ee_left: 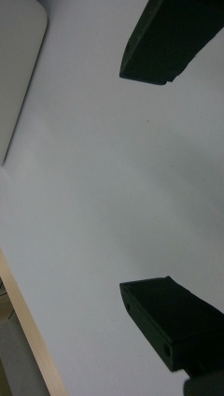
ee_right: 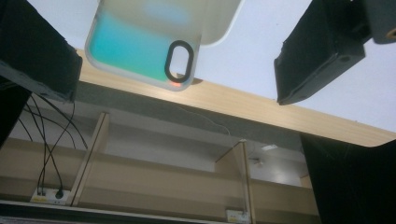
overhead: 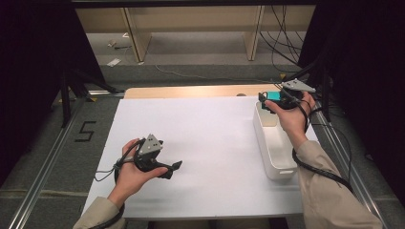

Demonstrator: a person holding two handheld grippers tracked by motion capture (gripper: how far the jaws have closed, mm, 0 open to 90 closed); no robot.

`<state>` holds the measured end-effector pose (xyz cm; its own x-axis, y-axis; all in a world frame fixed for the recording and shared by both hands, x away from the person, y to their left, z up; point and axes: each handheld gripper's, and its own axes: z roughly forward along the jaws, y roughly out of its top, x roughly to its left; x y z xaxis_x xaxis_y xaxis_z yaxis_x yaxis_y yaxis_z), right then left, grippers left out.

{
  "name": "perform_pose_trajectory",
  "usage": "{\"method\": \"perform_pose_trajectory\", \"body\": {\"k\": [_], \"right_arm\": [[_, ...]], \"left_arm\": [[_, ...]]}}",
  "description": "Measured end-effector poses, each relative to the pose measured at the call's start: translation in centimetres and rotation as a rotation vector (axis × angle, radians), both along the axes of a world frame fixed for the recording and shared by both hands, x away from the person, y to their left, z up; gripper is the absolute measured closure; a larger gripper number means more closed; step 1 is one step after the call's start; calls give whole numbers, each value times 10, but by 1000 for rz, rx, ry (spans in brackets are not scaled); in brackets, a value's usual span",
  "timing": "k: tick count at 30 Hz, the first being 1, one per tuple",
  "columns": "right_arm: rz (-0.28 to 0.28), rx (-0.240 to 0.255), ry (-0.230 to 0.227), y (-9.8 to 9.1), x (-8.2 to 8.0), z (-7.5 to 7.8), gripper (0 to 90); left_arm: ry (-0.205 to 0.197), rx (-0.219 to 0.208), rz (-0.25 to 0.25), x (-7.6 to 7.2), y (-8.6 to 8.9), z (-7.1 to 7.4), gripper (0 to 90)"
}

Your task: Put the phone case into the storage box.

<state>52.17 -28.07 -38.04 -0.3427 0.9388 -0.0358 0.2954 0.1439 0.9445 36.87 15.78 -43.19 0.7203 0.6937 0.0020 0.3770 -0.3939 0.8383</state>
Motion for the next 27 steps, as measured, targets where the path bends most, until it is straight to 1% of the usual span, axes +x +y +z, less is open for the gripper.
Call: {"method": "perform_pose_trajectory", "body": {"k": [6,11,21,27], "right_arm": [[13,8,-21,0,-5,3,29],[30,9,-17,2,-8,3,30],[81,6,-8,10,-17,3,35],[105,15,1,12,-23,3,40]], "left_arm": [[1,1,-1,0,-1,0,3],[0,-1,-1,0,0,0,3],[1,-2,-2,0,-1,0,3],[2,-2,-2,0,-1,0,3]]}}
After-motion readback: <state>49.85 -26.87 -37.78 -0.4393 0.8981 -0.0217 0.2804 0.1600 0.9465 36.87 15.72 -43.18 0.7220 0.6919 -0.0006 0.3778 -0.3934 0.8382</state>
